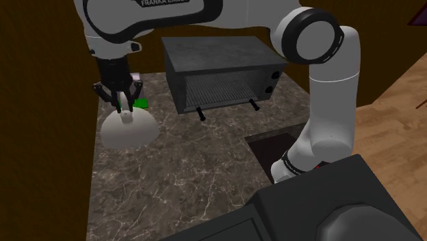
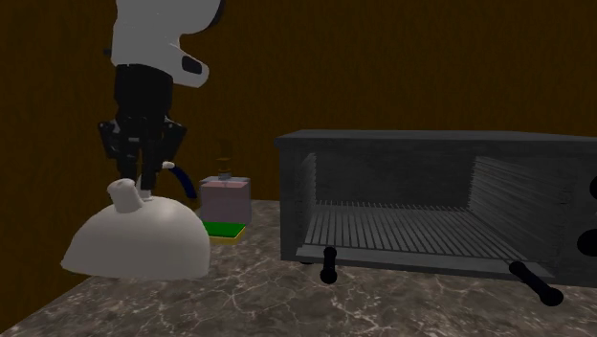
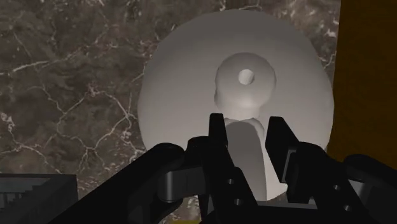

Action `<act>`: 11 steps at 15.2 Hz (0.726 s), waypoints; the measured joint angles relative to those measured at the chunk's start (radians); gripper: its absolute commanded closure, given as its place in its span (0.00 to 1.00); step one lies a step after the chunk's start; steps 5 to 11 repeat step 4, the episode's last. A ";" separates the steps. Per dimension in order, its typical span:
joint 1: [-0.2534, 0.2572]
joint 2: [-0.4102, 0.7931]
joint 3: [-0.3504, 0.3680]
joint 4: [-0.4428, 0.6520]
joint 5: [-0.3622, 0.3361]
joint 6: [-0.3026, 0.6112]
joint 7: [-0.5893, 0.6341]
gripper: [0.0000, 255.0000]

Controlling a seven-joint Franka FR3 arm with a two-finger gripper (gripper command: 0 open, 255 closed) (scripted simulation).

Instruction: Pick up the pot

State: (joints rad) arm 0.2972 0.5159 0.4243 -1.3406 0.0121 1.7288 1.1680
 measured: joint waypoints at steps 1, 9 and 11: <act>-0.002 -0.006 0.001 0.001 0.002 -0.007 -0.001 1.00; 0.004 -0.002 0.002 0.041 0.000 -0.042 0.006 1.00; 0.004 -0.002 0.002 0.041 0.000 -0.042 0.006 1.00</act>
